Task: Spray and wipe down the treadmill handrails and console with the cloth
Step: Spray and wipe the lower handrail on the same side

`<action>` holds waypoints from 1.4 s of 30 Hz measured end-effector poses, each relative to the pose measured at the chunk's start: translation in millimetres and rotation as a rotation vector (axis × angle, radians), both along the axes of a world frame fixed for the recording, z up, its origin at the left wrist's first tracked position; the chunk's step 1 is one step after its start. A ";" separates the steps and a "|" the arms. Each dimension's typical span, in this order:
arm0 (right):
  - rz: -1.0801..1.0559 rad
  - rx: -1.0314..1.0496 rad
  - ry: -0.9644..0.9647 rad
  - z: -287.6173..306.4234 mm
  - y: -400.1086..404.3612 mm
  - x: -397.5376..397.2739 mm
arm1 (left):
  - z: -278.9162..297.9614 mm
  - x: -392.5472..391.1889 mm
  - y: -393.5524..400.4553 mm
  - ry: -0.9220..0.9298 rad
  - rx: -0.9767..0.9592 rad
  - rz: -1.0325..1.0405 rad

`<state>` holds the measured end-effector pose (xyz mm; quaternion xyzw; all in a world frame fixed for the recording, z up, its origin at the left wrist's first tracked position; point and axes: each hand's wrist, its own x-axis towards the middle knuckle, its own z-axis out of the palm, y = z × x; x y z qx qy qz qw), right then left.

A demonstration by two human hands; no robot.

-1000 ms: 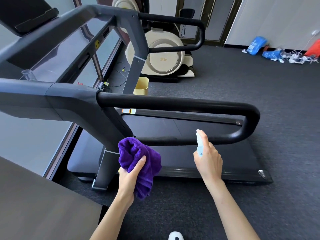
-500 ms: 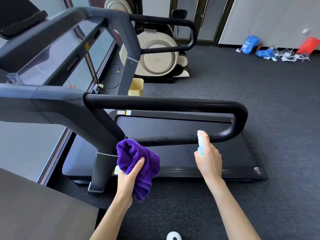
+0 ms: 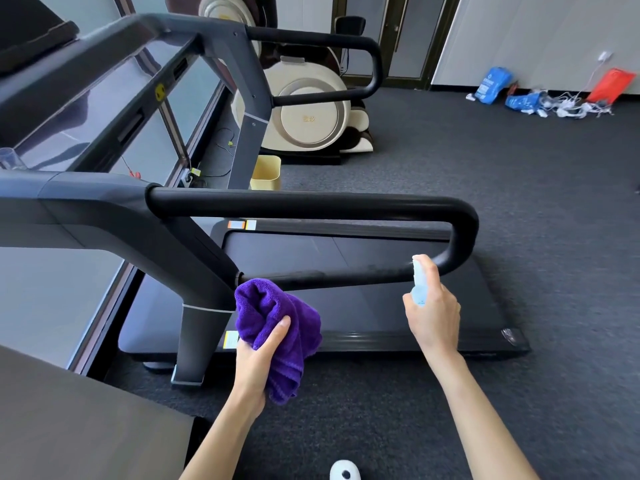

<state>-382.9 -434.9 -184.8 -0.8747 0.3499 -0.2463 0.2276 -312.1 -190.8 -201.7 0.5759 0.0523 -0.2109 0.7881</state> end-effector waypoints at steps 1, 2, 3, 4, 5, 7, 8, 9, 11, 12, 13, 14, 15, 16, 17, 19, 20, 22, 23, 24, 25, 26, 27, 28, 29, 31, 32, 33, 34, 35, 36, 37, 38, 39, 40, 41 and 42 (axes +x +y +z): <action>-0.014 0.008 0.022 -0.4 -2.1 -0.5 | 0.1 -1.0 -0.9 0.000 -0.002 0.003; -0.034 0.015 0.042 -1.1 -5.1 -2.7 | 0.1 -1.9 -1.9 -0.003 -0.003 0.004; -0.055 0.018 0.050 -1.4 -8.4 -5.7 | 0.3 -2.4 -3.2 -0.009 -0.003 0.002; -0.077 0.011 0.045 -1.4 -11.7 -10.1 | 0.7 -2.9 -4.2 -0.015 -0.003 -0.001; -0.093 -0.009 0.032 -0.8 -15.0 -15.0 | 1.1 -3.2 -5.4 -0.017 -0.003 -0.002; -0.120 -0.063 0.007 1.0 -21.8 -24.2 | 0.8 -3.7 -7.6 -0.020 -0.004 -0.006; -0.136 -0.074 -0.003 1.8 -25.9 -27.8 | 0.1 -4.0 -8.6 -0.024 -0.003 -0.013; -0.148 -0.072 -0.014 2.2 -30.2 -30.6 | 0.2 -4.4 -10.1 -0.032 -0.002 -0.024; -0.155 -0.034 -0.056 2.3 -37.6 -34.1 | -0.6 -6.0 -12.7 -0.061 0.008 -0.041; -0.149 -0.013 -0.088 2.7 -39.4 -34.9 | -2.1 -6.8 -13.6 -0.073 0.013 -0.045; -0.138 -0.005 -0.122 3.2 -40.1 -34.8 | -3.3 -7.8 -14.1 -0.079 0.016 -0.046; -0.125 -0.007 -0.146 3.3 -39.6 -34.3 | -4.6 -8.9 -14.0 -0.083 0.019 -0.047; -0.113 -0.014 -0.158 3.2 -38.5 -33.2 | -6.1 -10.0 -13.7 -0.084 0.024 -0.048; -0.104 -0.017 -0.158 2.6 -36.9 -31.8 | -7.8 -11.1 -13.0 -0.085 0.030 -0.044; -0.092 -0.012 -0.152 1.8 -35.4 -30.4 | -8.3 -11.8 -12.1 -0.085 0.033 -0.036; -0.043 0.009 -0.147 -0.8 -32.6 -27.9 | -8.7 -12.0 -8.4 -0.086 0.032 -0.012; -0.013 0.024 -0.147 -1.9 -30.8 -26.5 | -8.9 -11.3 -6.2 -0.086 0.028 0.007; 0.031 0.056 -0.142 -2.8 -26.2 -22.1 | -9.0 -8.2 -0.8 -0.078 0.020 0.055; 0.048 0.066 -0.144 -3.1 -23.9 -19.2 | -8.5 -5.6 1.5 -0.077 0.018 0.075; 0.066 0.071 -0.147 -3.4 -21.4 -16.0 | -7.4 -2.1 3.8 -0.081 0.017 0.090; 0.084 0.073 -0.151 -3.3 -19.1 -12.7 | -3.8 2.2 5.0 -0.095 0.013 0.101; 0.101 0.074 -0.156 -3.1 -17.3 -9.5 | 0.2 7.6 6.3 -0.122 0.014 0.105; 0.117 0.072 -0.164 -2.8 -15.8 -6.6 | 4.7 15.0 7.7 -0.163 0.021 0.106; 0.132 0.064 -0.174 -2.5 -14.5 -3.9 | 8.6 24.0 9.0 -0.212 0.035 0.106; 0.144 0.048 -0.186 -2.0 -13.5 -1.9 | 13.6 33.9 9.5 -0.262 0.057 0.106; 0.167 0.005 -0.206 -1.1 -12.1 1.6 | 21.6 57.0 9.4 -0.388 0.165 0.096; 0.181 -0.010 -0.214 -1.0 -11.8 2.4 | 23.5 68.8 8.4 -0.459 0.241 0.085; 0.196 -0.018 -0.221 -1.0 -11.8 2.7 | 25.0 80.4 6.5 -0.535 0.316 0.062; 0.206 -0.020 -0.221 -1.5 -11.9 2.4 | 24.8 91.2 5.1 -0.611 0.390 0.019; 0.213 -0.023 -0.213 -2.2 -12.0 1.3 | 23.3 101.2 3.2 -0.672 0.456 -0.042; 0.216 -0.028 -0.204 -3.0 -12.1 0.2 | 19.1 111.1 2.0 -0.716 0.521 -0.111; 0.217 -0.033 -0.196 -4.2 -12.0 -1.3 | 13.1 120.6 1.0 -0.753 0.588 -0.180; 0.217 -0.033 -0.189 -5.6 -12.1 -3.0 | 5.9 128.7 -0.3 -0.794 0.661 -0.251; 0.216 -0.027 -0.181 -7.0 -11.9 -4.5 | -1.9 135.2 -1.2 -0.829 0.733 -0.329; 0.214 -0.020 -0.175 -8.4 -11.7 -6.1 | -8.5 139.8 -2.5 -0.852 0.811 -0.405; 0.214 -0.017 -0.168 -9.8 -11.6 -7.7 | -14.0 143.1 -4.2 -0.865 0.894 -0.470; 0.215 -0.022 -0.162 -11.6 -11.9 -9.6 | -18.0 145.5 -7.0 -0.881 0.977 -0.512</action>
